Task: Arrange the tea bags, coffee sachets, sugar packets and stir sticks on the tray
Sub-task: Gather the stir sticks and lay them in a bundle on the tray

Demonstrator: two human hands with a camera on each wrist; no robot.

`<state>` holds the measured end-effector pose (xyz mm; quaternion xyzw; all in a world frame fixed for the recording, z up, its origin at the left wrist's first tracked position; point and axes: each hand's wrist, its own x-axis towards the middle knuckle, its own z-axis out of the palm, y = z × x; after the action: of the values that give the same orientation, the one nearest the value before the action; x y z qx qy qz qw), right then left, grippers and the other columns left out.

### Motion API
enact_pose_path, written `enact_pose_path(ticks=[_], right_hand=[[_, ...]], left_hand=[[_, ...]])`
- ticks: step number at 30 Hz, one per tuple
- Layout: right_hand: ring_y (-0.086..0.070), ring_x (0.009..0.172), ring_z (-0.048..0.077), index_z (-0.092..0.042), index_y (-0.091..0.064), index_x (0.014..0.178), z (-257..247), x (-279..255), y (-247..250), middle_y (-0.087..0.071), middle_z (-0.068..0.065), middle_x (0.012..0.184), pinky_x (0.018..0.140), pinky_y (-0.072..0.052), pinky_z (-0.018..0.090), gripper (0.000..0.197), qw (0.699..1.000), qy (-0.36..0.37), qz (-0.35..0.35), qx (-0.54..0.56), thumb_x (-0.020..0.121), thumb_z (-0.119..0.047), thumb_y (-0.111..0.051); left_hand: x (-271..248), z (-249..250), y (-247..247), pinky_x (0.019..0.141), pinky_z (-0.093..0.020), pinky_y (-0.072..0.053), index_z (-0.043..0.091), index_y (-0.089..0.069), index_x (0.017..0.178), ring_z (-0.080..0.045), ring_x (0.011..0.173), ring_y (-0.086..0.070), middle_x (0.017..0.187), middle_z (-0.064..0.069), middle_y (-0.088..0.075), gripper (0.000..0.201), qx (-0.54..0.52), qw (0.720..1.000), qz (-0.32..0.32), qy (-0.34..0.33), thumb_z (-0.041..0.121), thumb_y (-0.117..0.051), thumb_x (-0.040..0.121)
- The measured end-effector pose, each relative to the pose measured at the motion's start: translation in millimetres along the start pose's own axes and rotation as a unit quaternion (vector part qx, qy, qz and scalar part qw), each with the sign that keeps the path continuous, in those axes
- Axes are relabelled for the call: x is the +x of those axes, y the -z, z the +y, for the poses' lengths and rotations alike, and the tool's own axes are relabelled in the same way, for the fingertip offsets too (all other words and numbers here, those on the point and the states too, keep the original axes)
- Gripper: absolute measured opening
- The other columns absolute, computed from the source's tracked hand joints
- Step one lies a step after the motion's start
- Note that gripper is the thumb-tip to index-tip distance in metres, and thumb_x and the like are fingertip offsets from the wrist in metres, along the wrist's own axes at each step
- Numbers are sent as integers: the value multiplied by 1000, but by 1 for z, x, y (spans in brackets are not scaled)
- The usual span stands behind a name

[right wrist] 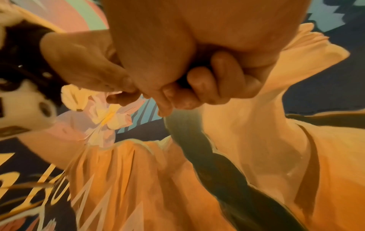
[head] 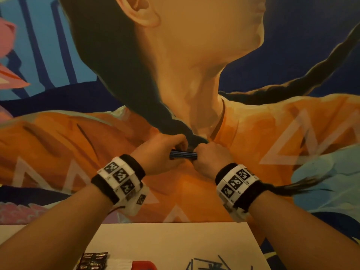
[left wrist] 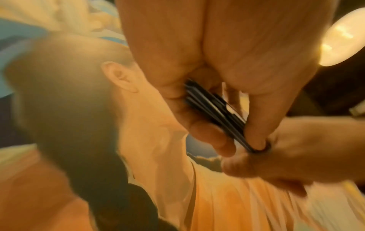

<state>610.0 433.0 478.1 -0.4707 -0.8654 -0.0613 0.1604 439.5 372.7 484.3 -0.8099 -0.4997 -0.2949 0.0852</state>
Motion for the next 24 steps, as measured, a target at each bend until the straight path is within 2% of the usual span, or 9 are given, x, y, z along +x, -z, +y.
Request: enact_pose_path(ticks=[3,6,8,11,13,16,19,21,24], right_hand=[[-58,67,19,-27,-60,79,4,3,3,-57,-2,72,58,-48,32,21,1000,-16,1,25,92,-41,-50],[-60,71,20,-26,-62,84,-3,1,8,-59,-1,76,68,-57,38,19,999,-11,15,29,90,-41,-52],[-61,73,20,-25,-62,86,-7,0,10,-60,0,78,71,-58,40,18,999,5,30,21,91,-40,-54],[-61,67,15,-27,-63,75,-3,-3,15,-62,-3,71,63,-55,33,26,996,54,31,61,87,-50,-61],[-60,66,9,-27,-69,78,7,-7,20,-65,-7,72,62,-54,29,27,984,105,3,142,80,-55,-70],[-64,85,0,-31,-73,98,21,-11,26,-70,-12,89,75,-54,19,32,923,138,50,355,75,-52,-75],[-66,97,6,-21,-71,104,15,-11,24,-72,-5,101,82,-56,24,40,819,95,143,548,87,-55,-58],[-67,101,11,-12,-71,105,2,-11,22,-72,1,105,87,-57,29,49,767,69,137,623,90,-55,-51],[-70,97,18,-6,-71,105,-10,-13,25,-73,7,101,90,-57,40,49,740,53,122,660,84,-50,-58]], left_hand=[[-10,-13,0,74,-35,-58,16,-76,101,-14,80,-71,91,3,-75,18,-173,980,93,38,20,-80,83],[-16,1,-10,69,-32,-59,5,-76,103,-25,77,-74,91,-11,-77,26,-350,919,131,123,18,-77,80],[-17,9,-18,71,-32,-61,0,-75,102,-29,78,-74,91,-16,-76,31,-390,899,144,138,18,-75,77],[-16,11,-17,76,-38,-62,1,-76,99,-31,79,-74,90,-15,-76,30,-391,897,157,130,21,-75,77],[-18,10,-13,76,-37,-62,2,-76,99,-29,79,-74,89,-13,-76,30,-392,898,155,128,22,-75,77],[-18,8,-7,72,-29,-61,4,-76,97,-25,76,-74,87,-14,-76,23,-432,874,174,140,15,-74,77],[-14,11,-6,71,-25,-60,8,-76,93,-24,76,-74,87,-13,-76,14,-470,851,183,149,9,-73,79],[-9,20,-9,71,-27,-60,8,-76,91,-26,77,-74,87,-12,-76,14,-482,846,179,139,12,-74,78],[-3,30,-11,68,-28,-60,5,-75,88,-27,77,-74,85,-11,-75,15,-505,831,194,131,14,-74,76]])
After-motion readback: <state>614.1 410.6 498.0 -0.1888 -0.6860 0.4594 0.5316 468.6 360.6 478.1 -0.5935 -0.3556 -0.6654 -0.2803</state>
